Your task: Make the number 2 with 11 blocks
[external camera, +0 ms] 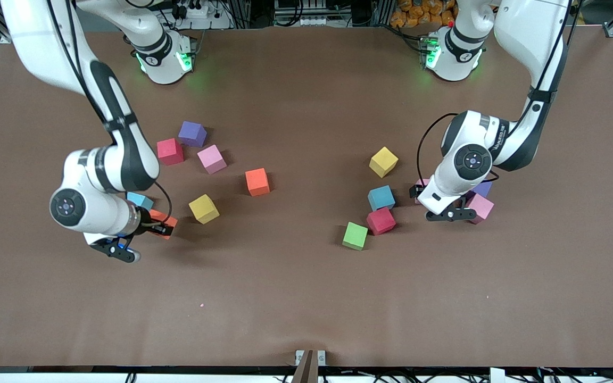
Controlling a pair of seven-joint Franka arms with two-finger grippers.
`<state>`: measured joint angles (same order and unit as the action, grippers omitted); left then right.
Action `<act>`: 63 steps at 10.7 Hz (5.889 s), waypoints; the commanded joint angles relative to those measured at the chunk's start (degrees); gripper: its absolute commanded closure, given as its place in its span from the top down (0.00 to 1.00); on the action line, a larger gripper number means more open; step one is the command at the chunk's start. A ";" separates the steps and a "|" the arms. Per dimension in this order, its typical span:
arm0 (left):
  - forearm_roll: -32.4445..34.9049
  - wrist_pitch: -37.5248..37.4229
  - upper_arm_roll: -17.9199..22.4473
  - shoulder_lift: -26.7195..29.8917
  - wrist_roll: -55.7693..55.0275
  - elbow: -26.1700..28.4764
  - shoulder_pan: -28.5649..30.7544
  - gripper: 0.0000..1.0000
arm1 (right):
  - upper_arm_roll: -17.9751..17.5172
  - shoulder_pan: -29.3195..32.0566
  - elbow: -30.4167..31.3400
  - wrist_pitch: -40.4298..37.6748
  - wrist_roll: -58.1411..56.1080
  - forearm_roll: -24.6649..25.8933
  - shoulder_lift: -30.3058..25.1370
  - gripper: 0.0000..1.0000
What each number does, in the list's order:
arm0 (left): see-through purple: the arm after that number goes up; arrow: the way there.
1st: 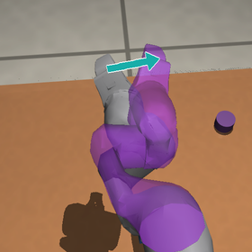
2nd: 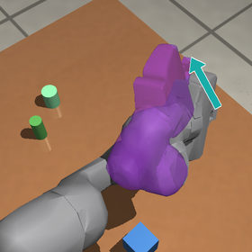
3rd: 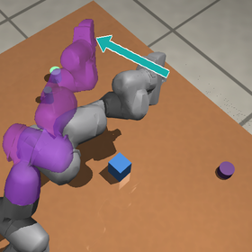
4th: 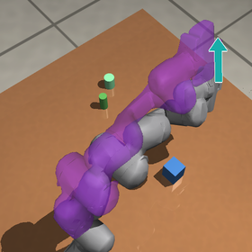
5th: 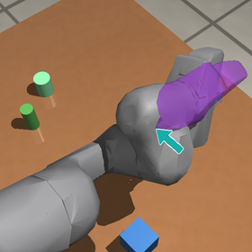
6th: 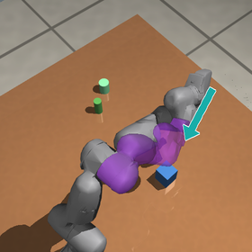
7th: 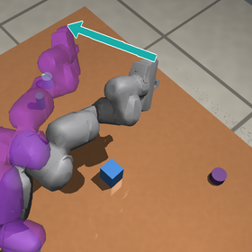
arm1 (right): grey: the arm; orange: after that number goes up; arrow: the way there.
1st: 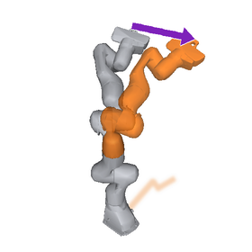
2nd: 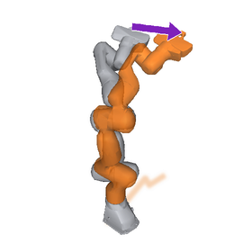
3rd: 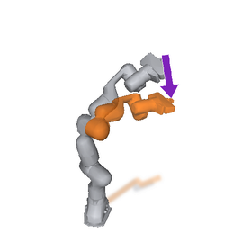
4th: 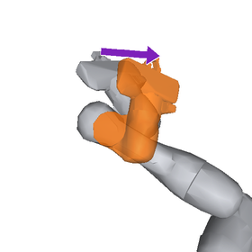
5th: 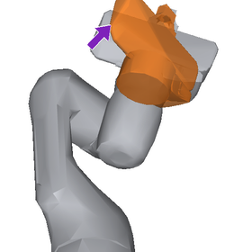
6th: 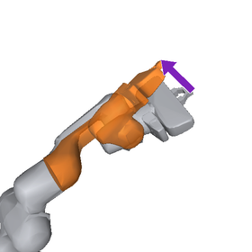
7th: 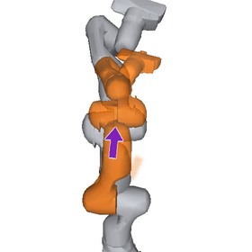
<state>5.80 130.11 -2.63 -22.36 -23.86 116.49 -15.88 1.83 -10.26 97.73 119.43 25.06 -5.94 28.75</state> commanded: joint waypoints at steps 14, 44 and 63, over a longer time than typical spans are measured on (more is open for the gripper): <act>-3.60 -5.73 -1.40 4.86 6.11 0.32 -1.59 0.00 | -3.76 -12.06 2.03 -13.43 -6.32 -0.56 -9.94 0.41; -7.20 1.02 -10.55 -9.82 -38.10 -11.03 -34.48 1.00 | -3.41 -10.65 3.87 -9.91 -6.34 0.58 -8.45 0.40; -5.80 -5.04 16.43 -3.92 43.41 -9.97 -9.19 1.00 | -3.85 -37.98 28.03 3.86 -52.64 2.69 -22.43 0.41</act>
<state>-1.18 124.31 12.94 -27.14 12.45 105.22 -26.75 -2.39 -47.01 121.10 119.74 -23.98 -4.08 9.22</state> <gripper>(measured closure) 0.000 0.441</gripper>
